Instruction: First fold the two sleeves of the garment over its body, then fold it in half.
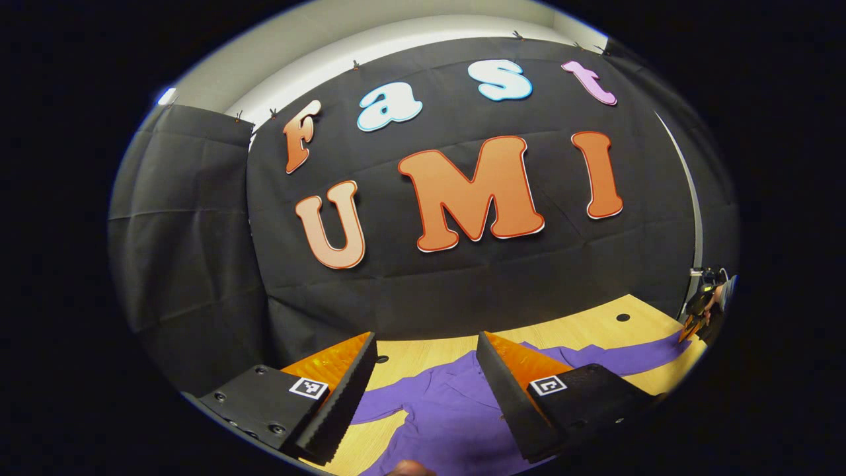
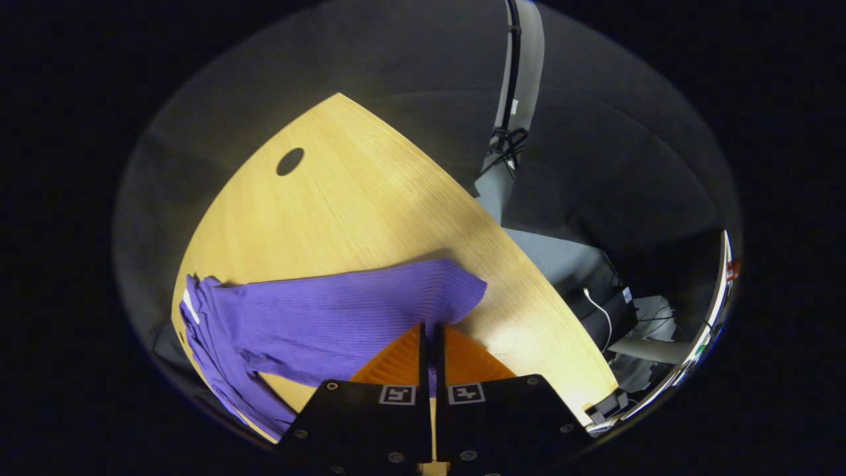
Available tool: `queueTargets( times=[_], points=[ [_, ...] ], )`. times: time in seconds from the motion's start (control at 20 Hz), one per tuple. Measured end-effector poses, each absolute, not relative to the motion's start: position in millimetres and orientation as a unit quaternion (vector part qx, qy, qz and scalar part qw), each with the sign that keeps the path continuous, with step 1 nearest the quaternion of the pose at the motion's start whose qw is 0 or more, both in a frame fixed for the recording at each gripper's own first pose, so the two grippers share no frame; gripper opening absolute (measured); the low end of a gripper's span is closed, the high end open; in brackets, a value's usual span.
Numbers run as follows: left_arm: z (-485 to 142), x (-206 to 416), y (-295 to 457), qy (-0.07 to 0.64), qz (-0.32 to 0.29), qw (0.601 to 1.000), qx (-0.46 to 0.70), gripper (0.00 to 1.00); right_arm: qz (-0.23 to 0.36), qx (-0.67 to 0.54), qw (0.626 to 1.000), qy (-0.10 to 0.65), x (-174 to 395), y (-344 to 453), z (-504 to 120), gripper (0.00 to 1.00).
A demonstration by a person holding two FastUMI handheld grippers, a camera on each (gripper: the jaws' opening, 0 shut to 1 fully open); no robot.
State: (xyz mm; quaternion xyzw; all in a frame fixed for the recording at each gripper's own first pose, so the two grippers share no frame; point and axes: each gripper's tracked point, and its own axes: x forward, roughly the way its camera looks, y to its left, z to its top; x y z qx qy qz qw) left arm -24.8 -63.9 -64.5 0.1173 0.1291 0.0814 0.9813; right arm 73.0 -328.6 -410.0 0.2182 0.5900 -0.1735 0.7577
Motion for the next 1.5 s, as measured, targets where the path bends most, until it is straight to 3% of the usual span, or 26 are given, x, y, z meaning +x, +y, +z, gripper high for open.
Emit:
queueTargets(
  times=[0.4,0.8,1.5],
  points=[
    [-70,-11,-30,0.118,0.047,0.987,0.097,0.95,-0.136,0.205,0.805,0.541,86,-262,-327,0.03],
    [-78,-9,59,0.121,0.048,0.988,0.078,0.95,-0.085,0.165,0.843,0.505,111,-149,-251,0.03],
    [-116,-11,211,0.165,0.087,0.981,0.05,0.95,0.01,0.095,0.861,0.499,150,80,-210,0.03]
  ],
)
